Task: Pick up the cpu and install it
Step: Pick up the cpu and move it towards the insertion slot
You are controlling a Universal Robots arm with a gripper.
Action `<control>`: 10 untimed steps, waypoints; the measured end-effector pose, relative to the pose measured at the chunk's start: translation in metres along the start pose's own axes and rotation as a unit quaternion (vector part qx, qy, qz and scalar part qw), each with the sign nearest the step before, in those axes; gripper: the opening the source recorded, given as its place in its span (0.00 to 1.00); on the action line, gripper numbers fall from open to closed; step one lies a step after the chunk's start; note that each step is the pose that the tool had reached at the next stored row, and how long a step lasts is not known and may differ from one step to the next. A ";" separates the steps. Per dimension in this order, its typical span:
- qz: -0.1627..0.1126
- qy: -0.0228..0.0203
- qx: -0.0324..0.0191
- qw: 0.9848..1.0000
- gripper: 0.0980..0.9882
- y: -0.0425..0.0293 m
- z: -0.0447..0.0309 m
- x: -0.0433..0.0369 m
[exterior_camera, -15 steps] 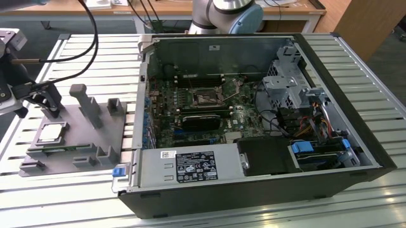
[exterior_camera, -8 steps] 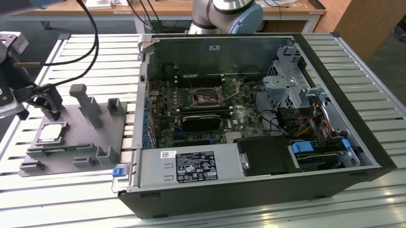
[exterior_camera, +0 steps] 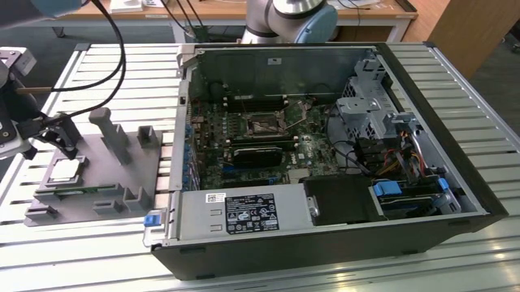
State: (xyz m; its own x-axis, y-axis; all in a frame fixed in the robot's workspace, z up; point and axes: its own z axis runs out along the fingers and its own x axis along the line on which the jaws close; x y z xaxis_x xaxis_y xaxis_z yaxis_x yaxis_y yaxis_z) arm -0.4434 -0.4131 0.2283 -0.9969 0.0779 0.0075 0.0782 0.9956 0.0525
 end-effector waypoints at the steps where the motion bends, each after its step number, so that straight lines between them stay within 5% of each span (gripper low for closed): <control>1: 0.000 0.000 0.000 1.000 0.74 -0.0006 0.0006 -0.0001; 10: 0.000 0.000 0.000 1.000 0.74 -0.0014 0.0045 -0.0001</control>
State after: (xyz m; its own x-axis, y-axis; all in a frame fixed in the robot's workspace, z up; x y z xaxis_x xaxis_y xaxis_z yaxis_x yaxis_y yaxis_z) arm -0.4434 -0.4143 0.2238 -0.9969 0.0779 0.0075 0.0782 0.9956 0.0524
